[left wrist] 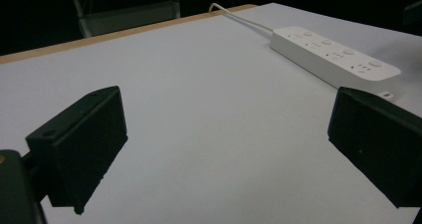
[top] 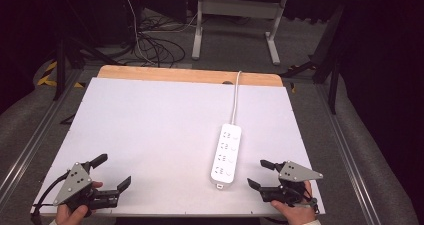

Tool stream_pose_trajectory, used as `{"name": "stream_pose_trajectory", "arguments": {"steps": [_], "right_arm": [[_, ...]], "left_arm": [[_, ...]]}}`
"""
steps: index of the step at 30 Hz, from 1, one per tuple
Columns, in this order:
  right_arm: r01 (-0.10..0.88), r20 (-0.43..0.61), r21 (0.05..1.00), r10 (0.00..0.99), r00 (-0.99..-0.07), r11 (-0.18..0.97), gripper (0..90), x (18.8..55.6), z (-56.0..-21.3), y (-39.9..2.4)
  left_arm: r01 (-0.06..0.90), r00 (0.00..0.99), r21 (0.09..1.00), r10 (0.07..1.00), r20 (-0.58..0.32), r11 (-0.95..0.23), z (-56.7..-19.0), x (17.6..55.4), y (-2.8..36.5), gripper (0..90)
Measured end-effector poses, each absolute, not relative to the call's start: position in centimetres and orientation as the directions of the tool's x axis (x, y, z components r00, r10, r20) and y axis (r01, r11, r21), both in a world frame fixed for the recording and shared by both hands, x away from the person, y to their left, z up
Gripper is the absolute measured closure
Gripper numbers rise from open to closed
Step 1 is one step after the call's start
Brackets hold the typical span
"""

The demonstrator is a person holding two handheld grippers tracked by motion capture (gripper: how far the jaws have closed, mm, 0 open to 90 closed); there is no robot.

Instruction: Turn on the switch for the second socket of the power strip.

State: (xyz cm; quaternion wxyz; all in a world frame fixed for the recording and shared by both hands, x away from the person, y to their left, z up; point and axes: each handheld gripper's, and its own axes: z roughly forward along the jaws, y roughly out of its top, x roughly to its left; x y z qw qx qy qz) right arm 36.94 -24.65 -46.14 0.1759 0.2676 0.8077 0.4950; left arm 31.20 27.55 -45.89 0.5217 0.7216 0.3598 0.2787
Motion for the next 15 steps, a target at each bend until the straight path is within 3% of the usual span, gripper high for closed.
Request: {"name": "stream_pose_trajectory", "arguments": {"steps": [15], "right_arm": [[0.241, -0.031, 0.894, 0.588, -0.808, 0.378, 31.1, 36.84, -46.1, -24.5]], "left_arm": [[0.217, 0.573, 0.953, 0.818, 0.051, -0.212, -45.85, 31.08, 27.37, 3.0]]}}
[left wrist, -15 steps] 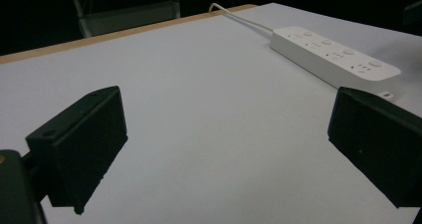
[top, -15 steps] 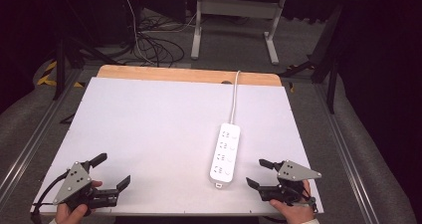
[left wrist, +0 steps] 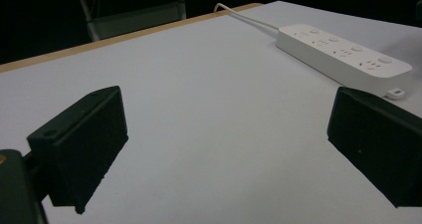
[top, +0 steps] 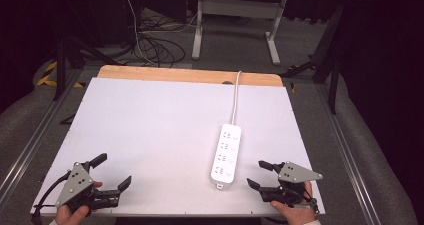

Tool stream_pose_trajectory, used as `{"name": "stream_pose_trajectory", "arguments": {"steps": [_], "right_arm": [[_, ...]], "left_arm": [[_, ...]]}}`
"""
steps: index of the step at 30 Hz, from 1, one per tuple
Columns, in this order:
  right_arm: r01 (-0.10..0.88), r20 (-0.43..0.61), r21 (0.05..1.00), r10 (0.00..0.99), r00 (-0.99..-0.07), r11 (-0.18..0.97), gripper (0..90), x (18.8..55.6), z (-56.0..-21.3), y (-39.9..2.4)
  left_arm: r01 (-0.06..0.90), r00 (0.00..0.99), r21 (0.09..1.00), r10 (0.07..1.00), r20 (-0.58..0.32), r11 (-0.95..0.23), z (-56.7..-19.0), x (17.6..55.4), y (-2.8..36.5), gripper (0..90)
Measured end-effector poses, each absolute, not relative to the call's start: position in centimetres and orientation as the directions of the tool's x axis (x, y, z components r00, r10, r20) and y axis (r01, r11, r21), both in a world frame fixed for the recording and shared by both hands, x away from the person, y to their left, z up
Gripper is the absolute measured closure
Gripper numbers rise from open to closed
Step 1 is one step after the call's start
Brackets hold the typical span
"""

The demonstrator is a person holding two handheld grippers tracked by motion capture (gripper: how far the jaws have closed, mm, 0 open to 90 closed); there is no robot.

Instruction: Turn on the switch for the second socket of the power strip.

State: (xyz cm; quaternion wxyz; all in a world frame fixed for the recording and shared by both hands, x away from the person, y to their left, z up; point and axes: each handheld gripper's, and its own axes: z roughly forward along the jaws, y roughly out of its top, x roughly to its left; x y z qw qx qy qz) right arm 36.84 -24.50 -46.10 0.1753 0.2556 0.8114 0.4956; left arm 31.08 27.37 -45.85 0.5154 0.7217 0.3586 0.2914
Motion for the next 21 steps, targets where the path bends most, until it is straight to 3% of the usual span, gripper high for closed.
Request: {"name": "stream_pose_trajectory", "arguments": {"steps": [21], "right_arm": [[0.284, 0.015, 0.887, 0.593, -0.805, 0.364, 37.0, 37.1, -44.4, -24.0]], "left_arm": [[0.235, 0.576, 0.949, 0.817, 0.038, -0.21, -45.8, 31.1, 27.5, 3.1]]}}
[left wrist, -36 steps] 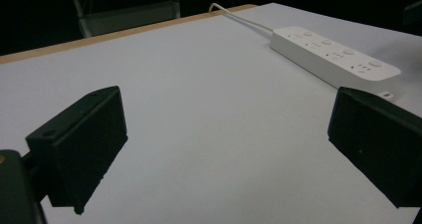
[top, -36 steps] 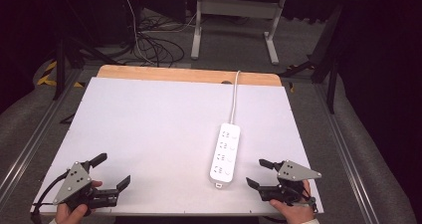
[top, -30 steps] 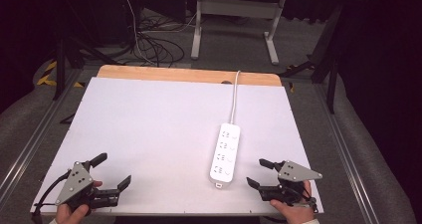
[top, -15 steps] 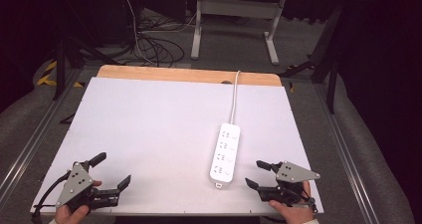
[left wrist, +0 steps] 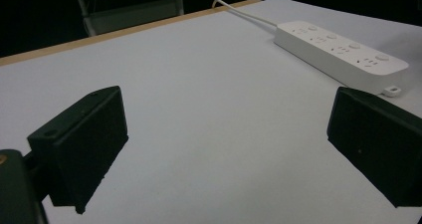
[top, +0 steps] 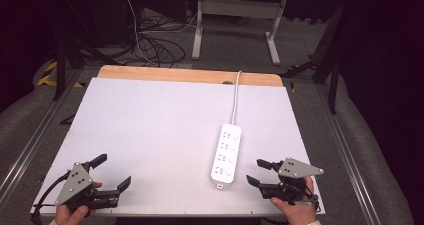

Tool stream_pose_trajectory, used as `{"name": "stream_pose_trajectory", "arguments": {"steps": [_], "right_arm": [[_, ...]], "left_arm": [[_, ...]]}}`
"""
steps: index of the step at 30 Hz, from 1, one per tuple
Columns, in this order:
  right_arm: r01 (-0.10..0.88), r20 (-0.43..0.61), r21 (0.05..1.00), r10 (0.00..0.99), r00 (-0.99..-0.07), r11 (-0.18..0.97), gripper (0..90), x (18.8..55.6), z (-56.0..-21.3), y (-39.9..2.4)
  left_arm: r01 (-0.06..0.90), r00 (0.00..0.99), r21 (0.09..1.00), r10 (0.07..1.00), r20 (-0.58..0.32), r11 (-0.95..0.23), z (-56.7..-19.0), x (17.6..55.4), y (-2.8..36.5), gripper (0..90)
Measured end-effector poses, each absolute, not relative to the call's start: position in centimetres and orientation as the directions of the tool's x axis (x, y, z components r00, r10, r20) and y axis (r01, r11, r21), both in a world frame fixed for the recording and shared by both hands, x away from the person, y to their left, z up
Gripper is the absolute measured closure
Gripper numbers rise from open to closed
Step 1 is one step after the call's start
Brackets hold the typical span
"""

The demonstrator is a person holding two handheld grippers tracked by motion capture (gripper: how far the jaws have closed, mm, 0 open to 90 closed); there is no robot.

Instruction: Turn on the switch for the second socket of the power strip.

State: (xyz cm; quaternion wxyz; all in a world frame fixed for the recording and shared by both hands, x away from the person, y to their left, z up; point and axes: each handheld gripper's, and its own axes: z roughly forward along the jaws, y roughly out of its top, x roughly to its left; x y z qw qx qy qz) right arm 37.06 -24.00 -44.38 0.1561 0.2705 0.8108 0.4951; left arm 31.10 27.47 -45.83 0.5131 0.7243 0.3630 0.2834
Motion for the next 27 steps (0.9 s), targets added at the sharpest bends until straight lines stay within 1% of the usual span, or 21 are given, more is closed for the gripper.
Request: {"name": "stream_pose_trajectory", "arguments": {"steps": [4, 10, 27], "right_arm": [[0.291, 0.021, 0.885, 0.594, -0.804, 0.364, 39.3, 37.5, -43.6, -23.9], [0.298, 0.03, 0.886, 0.598, -0.801, 0.354, 40.8, 38.2, -42.5, -23.6], [0.286, 0.012, 0.881, 0.586, -0.81, 0.377, 44.1, 40.4, -41.0, -21.4]], "left_arm": [[0.231, 0.575, 0.948, 0.816, 0.049, -0.22, -45.8, 31.2, 27.5, 3.1], [0.238, 0.575, 0.948, 0.818, 0.038, -0.212, -45.9, 31.1, 27.5, 3.1], [0.245, 0.575, 0.945, 0.817, 0.038, -0.216, -45.9, 31.2, 27.6, 3.1]]}}
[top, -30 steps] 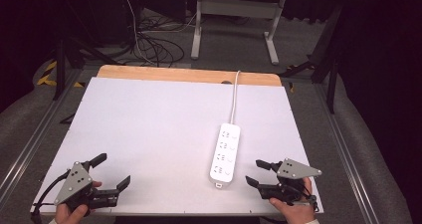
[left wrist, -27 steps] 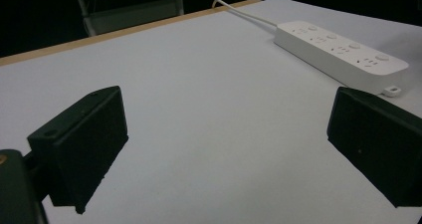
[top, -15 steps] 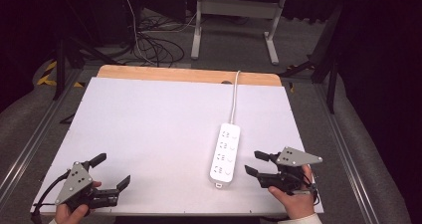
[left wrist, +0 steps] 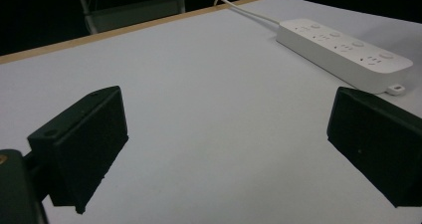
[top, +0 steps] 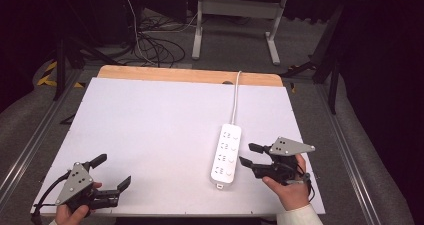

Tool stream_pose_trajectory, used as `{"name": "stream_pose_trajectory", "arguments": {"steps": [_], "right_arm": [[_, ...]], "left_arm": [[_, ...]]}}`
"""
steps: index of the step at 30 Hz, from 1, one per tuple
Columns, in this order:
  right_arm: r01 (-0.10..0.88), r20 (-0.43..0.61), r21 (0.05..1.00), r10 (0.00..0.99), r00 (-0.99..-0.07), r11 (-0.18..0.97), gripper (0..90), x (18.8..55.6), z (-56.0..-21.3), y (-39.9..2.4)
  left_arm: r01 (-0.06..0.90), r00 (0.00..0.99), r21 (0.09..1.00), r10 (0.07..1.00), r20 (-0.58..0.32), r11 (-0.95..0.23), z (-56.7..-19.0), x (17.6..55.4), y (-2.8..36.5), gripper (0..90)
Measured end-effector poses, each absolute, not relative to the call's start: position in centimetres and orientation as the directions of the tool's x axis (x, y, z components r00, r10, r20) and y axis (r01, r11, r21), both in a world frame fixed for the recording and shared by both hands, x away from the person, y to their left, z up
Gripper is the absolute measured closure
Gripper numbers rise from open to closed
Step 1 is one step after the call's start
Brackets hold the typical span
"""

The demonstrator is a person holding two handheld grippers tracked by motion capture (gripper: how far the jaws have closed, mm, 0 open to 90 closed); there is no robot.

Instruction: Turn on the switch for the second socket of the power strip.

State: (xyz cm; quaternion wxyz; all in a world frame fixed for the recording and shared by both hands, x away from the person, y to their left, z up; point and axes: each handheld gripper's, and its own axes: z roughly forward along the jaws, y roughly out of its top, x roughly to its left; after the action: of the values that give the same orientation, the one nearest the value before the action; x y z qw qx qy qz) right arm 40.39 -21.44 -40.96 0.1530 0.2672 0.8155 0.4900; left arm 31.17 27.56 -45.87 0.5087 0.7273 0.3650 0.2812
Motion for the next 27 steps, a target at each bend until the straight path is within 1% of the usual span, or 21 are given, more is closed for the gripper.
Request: {"name": "stream_pose_trajectory", "arguments": {"steps": [4, 6, 8, 10, 14, 16, 22, 27], "right_arm": [[0.284, 0.009, 0.882, 0.59, -0.808, 0.376, 44.5, 40.5, -40.7, -21.2], [0.283, -0.009, 0.874, 0.595, -0.804, 0.396, 46.7, 40.5, -40.8, -21.1], [0.283, -0.022, 0.866, 0.598, -0.801, 0.412, 54.4, 40.6, -40.8, -21.0], [0.283, -0.028, 0.862, 0.596, -0.803, 0.421, 68.2, 40.7, -40.8, -21.0], [0.274, -0.045, 0.856, 0.59, -0.806, 0.439, 83.1, 41.2, -40.9, -20.6], [0.281, -0.054, 0.844, 0.594, -0.803, 0.457, 89.1, 41.7, -41.1, -20.3], [0.304, -0.065, 0.831, 0.625, -0.778, 0.466, 90.0, 43.1, -41.9, -19.5], [0.335, -0.042, 0.827, 0.644, -0.764, 0.451, 90.0, 44.0, -42.4, -19.2]], "left_arm": [[0.242, 0.574, 0.946, 0.818, 0.038, -0.214, -45.9, 31.2, 27.6, 3.1], [0.244, 0.575, 0.946, 0.817, 0.037, -0.214, -45.9, 31.2, 27.6, 3.1], [0.247, 0.577, 0.945, 0.816, 0.034, -0.214, -45.9, 31.2, 27.6, 3.1], [0.245, 0.58, 0.945, 0.814, 0.037, -0.217, -45.9, 31.3, 27.6, 3.1], [0.248, 0.576, 0.945, 0.817, 0.033, -0.213, -45.9, 31.3, 27.6, 3.1], [0.246, 0.575, 0.945, 0.818, 0.035, -0.214, -45.9, 31.3, 27.6, 3.1], [0.247, 0.575, 0.946, 0.817, 0.034, -0.212, -45.9, 31.3, 27.6, 3.1], [0.25, 0.575, 0.945, 0.818, 0.031, -0.211, -45.9, 31.3, 27.7, 3.1]]}}
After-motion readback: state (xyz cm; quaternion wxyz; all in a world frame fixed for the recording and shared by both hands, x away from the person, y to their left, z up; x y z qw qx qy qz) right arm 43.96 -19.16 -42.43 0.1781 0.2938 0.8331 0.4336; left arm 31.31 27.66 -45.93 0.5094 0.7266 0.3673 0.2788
